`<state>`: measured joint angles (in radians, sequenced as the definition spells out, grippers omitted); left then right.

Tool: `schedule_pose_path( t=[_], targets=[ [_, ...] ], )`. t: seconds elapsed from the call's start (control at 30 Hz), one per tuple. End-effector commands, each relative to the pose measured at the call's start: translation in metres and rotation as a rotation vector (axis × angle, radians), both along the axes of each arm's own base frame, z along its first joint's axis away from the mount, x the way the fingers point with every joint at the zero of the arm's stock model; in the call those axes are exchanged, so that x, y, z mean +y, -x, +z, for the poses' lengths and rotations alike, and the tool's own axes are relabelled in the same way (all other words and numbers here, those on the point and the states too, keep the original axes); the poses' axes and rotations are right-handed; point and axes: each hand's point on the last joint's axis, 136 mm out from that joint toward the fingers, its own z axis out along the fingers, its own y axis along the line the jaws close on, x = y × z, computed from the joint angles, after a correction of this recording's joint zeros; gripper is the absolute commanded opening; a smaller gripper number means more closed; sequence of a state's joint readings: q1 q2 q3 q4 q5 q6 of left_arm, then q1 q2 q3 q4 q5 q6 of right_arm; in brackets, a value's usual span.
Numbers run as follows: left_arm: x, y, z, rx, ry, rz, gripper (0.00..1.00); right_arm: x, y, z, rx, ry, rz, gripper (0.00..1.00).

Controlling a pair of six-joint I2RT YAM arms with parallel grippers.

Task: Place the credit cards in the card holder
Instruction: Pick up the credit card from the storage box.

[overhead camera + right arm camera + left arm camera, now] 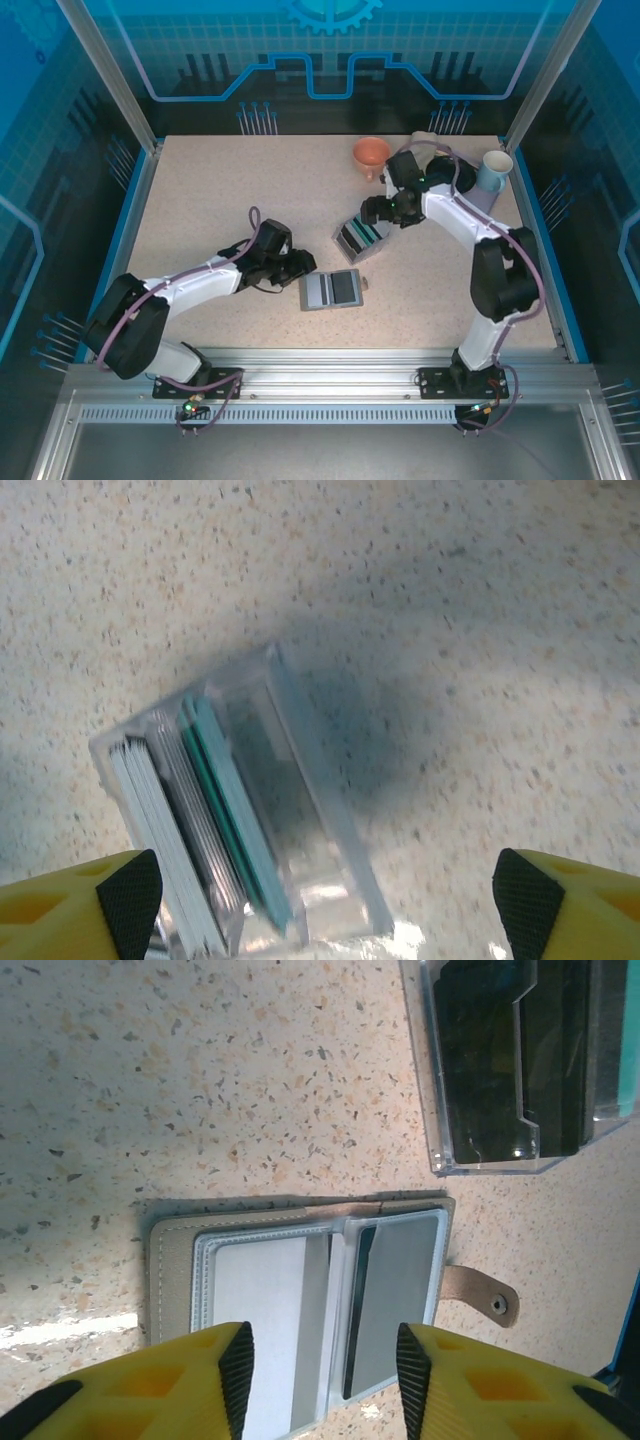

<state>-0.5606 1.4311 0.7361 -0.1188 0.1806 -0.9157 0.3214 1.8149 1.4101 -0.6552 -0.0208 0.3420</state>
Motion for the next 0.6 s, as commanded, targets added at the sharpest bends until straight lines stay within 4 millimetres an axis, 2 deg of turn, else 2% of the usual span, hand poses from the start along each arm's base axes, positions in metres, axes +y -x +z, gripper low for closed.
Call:
schedule_pose_path(
  t=[0.0, 0.17, 0.37, 0.47, 0.5, 0.57],
  targets=[
    [0.0, 0.003, 0.01, -0.012, 0.034, -0.015, 0.47, 0.018, -0.002, -0.013, 0.096, -0.119, 0.049, 0.88],
    [0.004, -0.002, 0.01, -0.001, 0.044, -0.009, 0.53, 0.042, 0.001, -0.026, 0.166, -0.247, 0.079, 0.86],
    [0.0, -0.018, 0.007, 0.028, 0.047, -0.014, 0.56, 0.071, 0.024, -0.005, 0.181, -0.45, 0.121, 0.82],
    [-0.009, -0.027, 0.006, 0.044, 0.056, -0.032, 0.56, 0.066, 0.034, -0.001, 0.168, -0.417, 0.123, 0.82],
    [-0.011, -0.029, 0.006, 0.045, 0.059, -0.035, 0.56, 0.059, 0.035, -0.001, 0.163, -0.373, 0.105, 0.82],
    [-0.014, -0.035, 0.008, 0.043, 0.061, -0.032, 0.56, 0.031, 0.032, -0.002, 0.119, -0.2, 0.049, 0.84]
  ],
)
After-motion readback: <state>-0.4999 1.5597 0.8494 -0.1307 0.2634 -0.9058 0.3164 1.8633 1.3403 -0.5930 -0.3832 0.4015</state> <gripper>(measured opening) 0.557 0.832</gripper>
